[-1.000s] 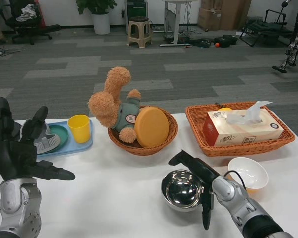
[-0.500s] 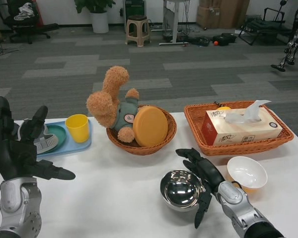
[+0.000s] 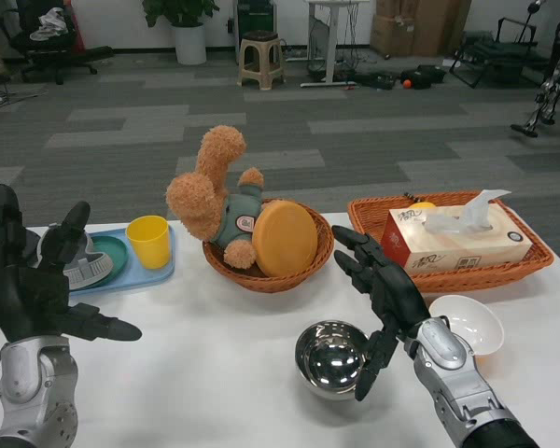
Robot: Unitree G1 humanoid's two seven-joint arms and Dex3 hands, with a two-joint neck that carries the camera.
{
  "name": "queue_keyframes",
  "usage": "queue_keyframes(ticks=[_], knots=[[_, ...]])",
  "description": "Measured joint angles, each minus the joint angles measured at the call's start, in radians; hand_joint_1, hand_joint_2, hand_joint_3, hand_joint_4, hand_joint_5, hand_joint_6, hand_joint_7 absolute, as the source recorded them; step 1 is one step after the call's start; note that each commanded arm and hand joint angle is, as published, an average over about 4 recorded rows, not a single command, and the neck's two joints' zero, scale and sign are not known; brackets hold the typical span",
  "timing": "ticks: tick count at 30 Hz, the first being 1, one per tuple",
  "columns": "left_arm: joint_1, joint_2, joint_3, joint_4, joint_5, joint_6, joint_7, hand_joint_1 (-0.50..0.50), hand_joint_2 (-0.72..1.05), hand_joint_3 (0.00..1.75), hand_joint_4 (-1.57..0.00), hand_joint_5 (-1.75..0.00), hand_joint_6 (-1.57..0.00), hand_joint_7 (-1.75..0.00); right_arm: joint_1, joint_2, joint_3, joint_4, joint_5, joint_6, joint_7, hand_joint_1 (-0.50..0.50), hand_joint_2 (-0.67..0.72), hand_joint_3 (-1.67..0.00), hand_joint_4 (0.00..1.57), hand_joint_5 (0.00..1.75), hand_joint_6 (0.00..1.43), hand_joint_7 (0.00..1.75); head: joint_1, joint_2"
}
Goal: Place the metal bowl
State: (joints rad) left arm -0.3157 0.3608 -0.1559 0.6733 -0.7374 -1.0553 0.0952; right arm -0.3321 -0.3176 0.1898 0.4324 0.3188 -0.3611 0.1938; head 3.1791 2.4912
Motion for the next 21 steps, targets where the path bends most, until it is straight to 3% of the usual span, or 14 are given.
queue_keyframes(ticks=[9,16,21], knots=[[0.0,0.0,0.001,0.0,0.0,0.0,0.0,-0.48,-0.72,0.09,-0.71,-0.1,-0.16,-0.07,0.009,0.025,-0.117,-0.12,-0.004,-0.074,-0.012,-0.42,0.72,0.0,0.0,0.0,0.0,0.35,0.003,0.024],[0.0,0.0,0.003,0.0,0.0,0.0,0.0,-0.48,-0.7,0.09,-0.71,-0.1,-0.16,-0.07,0.01,0.028,-0.145,-0.224,-0.018,-0.077,-0.028,-0.46,0.72,0.0,0.0,0.0,0.0,0.28,0.017,0.092],[0.0,0.0,0.003,0.0,0.001,0.0,0.0,-0.48,-0.68,0.09,-0.71,-0.1,-0.16,-0.07,0.009,0.028,-0.141,-0.225,-0.037,-0.092,-0.063,-0.46,0.72,0.0,0.0,0.0,0.0,0.28,0.028,0.138]])
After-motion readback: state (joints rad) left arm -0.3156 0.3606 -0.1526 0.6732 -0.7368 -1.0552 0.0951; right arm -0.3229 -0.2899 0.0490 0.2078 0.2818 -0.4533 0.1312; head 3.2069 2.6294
